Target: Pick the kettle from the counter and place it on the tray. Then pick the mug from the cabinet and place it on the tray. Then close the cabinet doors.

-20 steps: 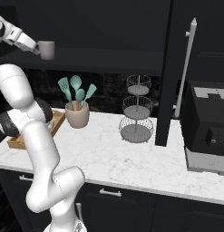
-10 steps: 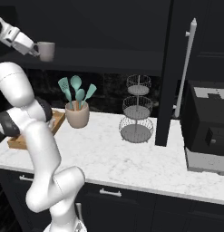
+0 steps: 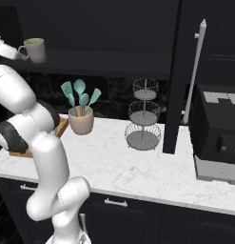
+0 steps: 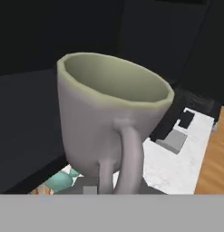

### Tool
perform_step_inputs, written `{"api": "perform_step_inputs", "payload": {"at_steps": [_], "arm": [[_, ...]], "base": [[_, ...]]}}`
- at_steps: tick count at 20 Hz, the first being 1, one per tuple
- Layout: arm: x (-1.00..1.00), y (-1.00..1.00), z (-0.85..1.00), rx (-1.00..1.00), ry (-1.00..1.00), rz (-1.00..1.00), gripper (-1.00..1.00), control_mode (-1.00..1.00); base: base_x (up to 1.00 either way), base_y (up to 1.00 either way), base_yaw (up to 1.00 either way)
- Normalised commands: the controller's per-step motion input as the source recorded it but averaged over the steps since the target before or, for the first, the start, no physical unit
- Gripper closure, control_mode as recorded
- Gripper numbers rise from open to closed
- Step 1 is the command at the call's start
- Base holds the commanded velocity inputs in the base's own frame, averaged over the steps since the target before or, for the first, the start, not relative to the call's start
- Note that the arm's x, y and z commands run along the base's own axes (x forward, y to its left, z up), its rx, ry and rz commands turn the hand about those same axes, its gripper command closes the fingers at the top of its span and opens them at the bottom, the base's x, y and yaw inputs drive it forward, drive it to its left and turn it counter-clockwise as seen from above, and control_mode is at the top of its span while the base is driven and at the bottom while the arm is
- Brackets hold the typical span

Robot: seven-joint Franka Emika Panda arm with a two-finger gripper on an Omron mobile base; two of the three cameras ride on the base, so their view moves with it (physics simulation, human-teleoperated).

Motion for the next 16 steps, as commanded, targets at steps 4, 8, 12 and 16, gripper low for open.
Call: {"api": "perform_step_inputs", "payload": {"at_steps": [4,8,12,16], "arm": [[-1.0,-0.51,-0.32,0.0,-0.54,0.3,1.0,-1.0],[-0.99,-0.61,-0.23,0.0,-0.48,0.34,1.0,-1.0],[-0.96,-0.64,0.0,0.0,-0.31,0.36,1.0,-1.0],[-0.79,-0.46,0.0,0.0,-0.04,0.35,1.0,-1.0]], "base": [[0.0,0.0,0.0],[0.0,0.0,0.0],[0.0,0.0,0.0],[0.0,0.0,0.0]]}}
